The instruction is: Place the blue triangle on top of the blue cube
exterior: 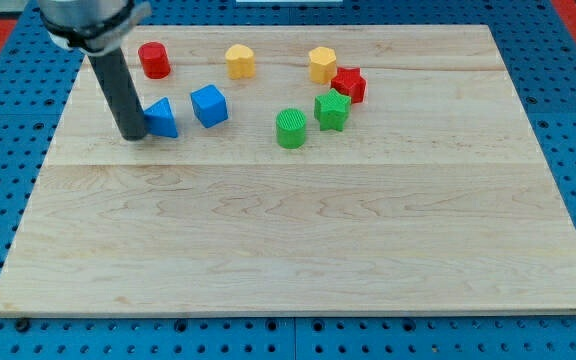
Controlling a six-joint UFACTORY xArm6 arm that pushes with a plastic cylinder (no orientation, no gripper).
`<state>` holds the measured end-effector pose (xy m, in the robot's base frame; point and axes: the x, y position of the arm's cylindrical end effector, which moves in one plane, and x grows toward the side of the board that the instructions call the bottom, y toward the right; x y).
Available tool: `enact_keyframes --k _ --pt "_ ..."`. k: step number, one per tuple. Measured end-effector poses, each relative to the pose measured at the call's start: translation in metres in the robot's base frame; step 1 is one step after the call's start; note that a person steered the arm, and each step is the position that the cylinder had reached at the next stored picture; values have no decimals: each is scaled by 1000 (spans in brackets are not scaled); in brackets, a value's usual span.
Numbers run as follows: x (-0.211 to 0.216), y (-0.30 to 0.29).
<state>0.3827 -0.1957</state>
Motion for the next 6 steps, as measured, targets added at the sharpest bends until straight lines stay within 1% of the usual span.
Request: enact_keyframes --k 1,2,3,5,6 --pt "-27 -1" --pt "-7 -25" --pt "40 -1" --pt "-37 21" --pt "-71 55"
